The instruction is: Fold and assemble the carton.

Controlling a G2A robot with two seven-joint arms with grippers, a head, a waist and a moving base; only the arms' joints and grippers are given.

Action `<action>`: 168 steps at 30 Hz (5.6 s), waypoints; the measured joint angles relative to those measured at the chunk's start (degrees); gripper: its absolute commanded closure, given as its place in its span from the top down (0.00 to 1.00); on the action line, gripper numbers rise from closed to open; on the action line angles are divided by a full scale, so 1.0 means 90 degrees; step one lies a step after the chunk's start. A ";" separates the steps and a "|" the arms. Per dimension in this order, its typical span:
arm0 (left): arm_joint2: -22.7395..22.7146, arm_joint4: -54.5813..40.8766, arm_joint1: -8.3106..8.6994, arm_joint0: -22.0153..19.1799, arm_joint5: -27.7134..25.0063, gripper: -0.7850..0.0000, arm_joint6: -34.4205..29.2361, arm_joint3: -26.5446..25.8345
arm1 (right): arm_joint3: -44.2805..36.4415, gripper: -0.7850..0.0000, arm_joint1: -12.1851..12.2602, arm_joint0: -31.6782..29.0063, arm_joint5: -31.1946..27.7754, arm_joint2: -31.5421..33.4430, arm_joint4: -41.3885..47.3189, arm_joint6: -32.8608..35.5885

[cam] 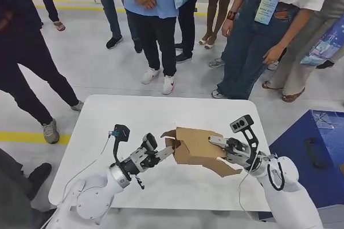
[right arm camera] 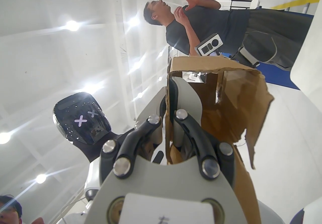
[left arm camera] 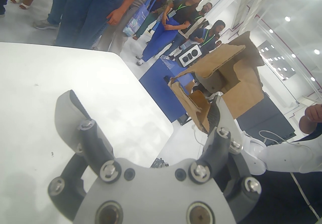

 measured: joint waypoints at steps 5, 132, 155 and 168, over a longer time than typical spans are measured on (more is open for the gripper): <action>0.0140 0.0047 -0.0005 -0.0008 -0.0014 1.00 -0.0168 -0.0006 | -0.0042 0.00 -0.0007 -0.0028 -0.0024 -0.0055 -0.0079 -0.0006; -0.0407 0.1595 0.0116 0.0229 -0.0160 1.00 -0.0302 -0.0298 | 0.1052 0.00 0.0184 0.0500 0.4157 -0.0520 0.0887 0.0733; -0.0488 0.1403 0.0140 0.0279 -0.0043 1.00 -0.0251 -0.0309 | 0.1270 0.00 0.0225 0.0719 0.3811 -0.0573 0.0898 0.0404; -0.0285 0.1362 0.0142 0.0271 -0.0230 1.00 -0.0324 -0.0349 | 0.1187 0.00 0.0239 0.0709 0.3535 -0.0718 0.0636 0.0256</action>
